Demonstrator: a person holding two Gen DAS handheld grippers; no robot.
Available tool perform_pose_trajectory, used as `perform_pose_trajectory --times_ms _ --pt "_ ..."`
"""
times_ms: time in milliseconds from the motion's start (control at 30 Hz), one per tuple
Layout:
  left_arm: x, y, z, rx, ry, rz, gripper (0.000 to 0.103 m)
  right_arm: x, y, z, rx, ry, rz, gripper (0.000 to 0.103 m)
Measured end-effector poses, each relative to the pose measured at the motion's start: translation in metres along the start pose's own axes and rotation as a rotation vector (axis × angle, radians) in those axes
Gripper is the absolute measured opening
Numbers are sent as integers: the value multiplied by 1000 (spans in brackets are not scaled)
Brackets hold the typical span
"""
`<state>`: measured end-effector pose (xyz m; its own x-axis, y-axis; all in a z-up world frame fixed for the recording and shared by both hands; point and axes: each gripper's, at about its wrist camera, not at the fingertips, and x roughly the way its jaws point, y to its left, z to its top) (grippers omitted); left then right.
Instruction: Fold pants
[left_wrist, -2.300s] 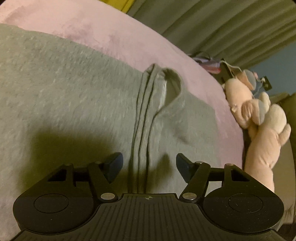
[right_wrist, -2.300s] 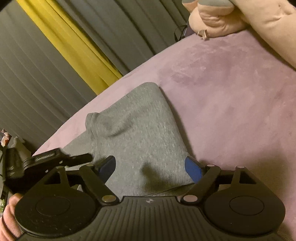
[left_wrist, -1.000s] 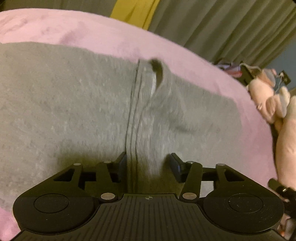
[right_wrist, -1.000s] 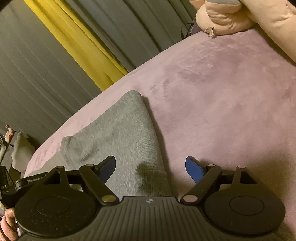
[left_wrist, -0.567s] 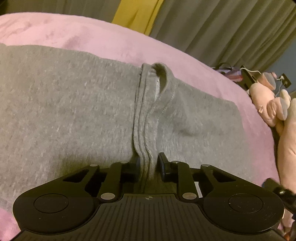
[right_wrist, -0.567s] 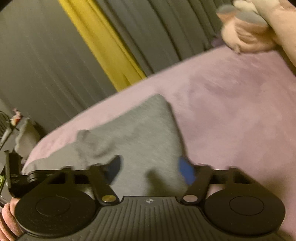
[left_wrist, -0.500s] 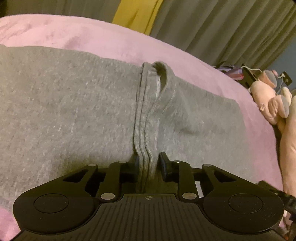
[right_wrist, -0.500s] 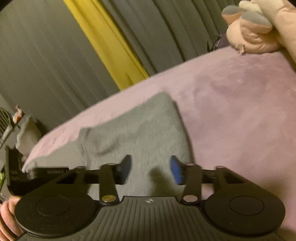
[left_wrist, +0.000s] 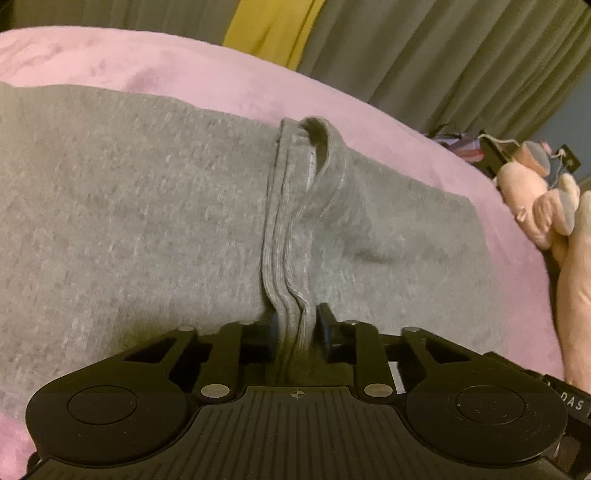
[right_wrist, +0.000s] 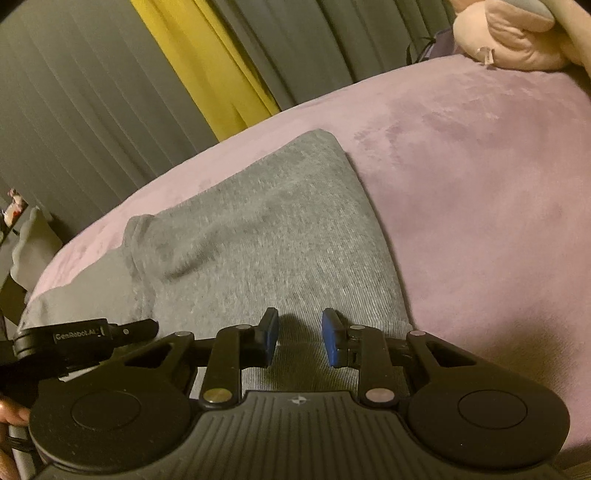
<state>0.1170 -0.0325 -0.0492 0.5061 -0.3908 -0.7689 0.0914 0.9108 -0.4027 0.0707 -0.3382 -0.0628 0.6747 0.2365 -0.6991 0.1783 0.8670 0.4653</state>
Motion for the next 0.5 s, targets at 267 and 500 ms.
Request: perform_pose_trajectory --times_ms 267,500 --pt "-26 10 13 -82 -85 -125 19 -18 6 -4 -22 -60 61 46" --pt "-47 16 15 -34 -136 -91 18 -20 4 -5 -4 -57 63 48"
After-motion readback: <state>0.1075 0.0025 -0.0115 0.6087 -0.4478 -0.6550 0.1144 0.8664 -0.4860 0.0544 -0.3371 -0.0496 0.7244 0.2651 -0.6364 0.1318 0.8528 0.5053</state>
